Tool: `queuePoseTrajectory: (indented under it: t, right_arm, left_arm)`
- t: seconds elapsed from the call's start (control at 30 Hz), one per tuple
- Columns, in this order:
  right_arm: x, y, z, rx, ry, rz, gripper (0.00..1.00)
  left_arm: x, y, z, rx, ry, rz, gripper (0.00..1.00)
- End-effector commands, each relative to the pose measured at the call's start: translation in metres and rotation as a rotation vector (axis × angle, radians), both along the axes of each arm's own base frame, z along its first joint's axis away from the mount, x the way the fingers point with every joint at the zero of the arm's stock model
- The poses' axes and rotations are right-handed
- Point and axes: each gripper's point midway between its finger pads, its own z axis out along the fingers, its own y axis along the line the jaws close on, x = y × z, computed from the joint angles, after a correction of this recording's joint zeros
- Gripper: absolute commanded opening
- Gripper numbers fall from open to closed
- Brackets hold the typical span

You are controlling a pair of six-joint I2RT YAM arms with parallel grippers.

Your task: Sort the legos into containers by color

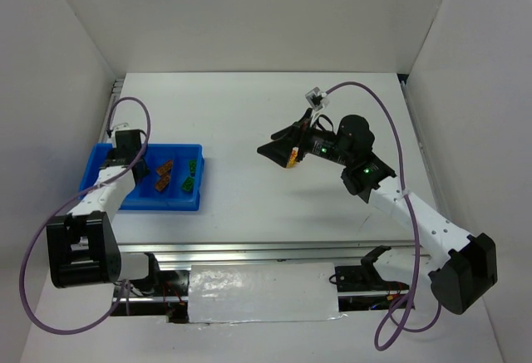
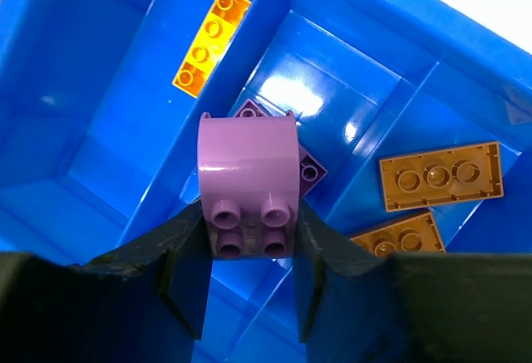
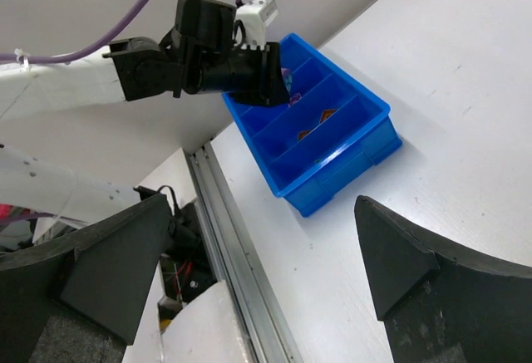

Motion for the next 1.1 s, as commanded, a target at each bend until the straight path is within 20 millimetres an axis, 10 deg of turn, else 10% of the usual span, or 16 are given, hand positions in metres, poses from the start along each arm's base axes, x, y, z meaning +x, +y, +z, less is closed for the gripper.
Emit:
queuePoseTrajectory:
  t: [0.0,0.37,0.5,0.77,1.07]
  right_arm:
    - [-0.003,0.001,0.019,0.02,-0.059,0.014,1.0]
    - [0.002,0.004,0.009,0.0,-0.039,0.008,1.0]
    - [0.034,0.004,-0.014,-0.074,0.05,-0.084,1.0]
    - [0.114,-0.017,-0.098,-0.385,0.309,-0.404,1.0]
    - [0.158,-0.053,-0.196,-0.774,0.484,-0.537,1.0]
  left_arm:
    - [0.014,0.0,0.013,-0.025,-0.056,0.015,0.51]
    - [0.016,0.006,0.063,-0.004,-0.166,0.059,0.82]
    - [0.015,-0.003,0.096,-0.05,-0.249,0.051,1.0]
    - [0.012,-0.054,0.138,-0.337,-0.325,-0.016,1.0]
    - [-0.009,-0.119,0.149,-0.473,-0.537,-0.394,1.0]
